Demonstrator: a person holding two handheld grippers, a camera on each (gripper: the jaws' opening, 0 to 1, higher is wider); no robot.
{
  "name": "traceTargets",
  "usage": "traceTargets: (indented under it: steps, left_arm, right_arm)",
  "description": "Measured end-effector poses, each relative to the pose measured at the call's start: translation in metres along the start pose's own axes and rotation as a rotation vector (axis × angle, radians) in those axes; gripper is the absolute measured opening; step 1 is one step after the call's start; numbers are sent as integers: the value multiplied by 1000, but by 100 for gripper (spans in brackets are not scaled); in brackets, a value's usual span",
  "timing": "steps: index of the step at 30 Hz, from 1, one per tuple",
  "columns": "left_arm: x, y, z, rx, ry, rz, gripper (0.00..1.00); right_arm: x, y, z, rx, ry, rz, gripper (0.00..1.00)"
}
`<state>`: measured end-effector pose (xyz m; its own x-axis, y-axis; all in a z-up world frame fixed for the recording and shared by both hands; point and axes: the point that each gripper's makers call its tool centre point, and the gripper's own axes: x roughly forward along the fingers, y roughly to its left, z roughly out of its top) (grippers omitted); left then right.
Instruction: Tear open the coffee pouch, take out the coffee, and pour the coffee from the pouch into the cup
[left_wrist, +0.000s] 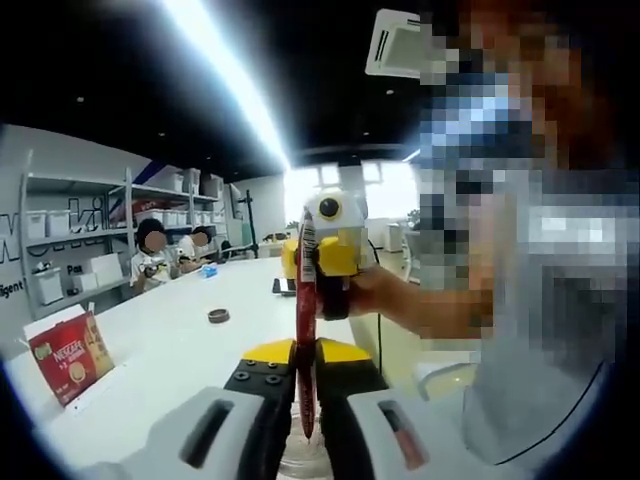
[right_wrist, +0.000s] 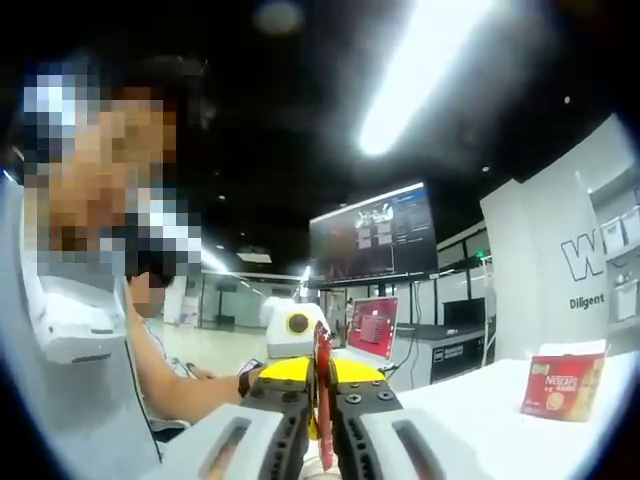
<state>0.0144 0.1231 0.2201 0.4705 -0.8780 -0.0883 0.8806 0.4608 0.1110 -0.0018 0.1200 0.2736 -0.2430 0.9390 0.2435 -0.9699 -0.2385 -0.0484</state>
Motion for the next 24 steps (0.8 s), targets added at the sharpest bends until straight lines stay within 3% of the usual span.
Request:
traceTargets:
  steps: [5, 10, 14, 22, 24]
  left_arm:
    - [-1, 0, -1, 11, 7, -3, 7]
    - [-1, -2, -3, 1, 22, -15, 11]
    - [-3, 2, -8, -21, 13, -4, 10]
    - [4, 4, -16, -42, 23, -25, 9]
    - [6, 4, -18, -51, 26, -32, 9]
  right_arm:
    - [1, 1, -2, 15, -1, 11, 10]
    - [-2, 0, -4, 4, 13, -12, 6]
    - [-13, -5, -1, 25, -32, -37, 6]
    - [-37, -5, -12, 58, -64, -82, 6]
    - [-50, -5, -21, 83, -98, -115, 6]
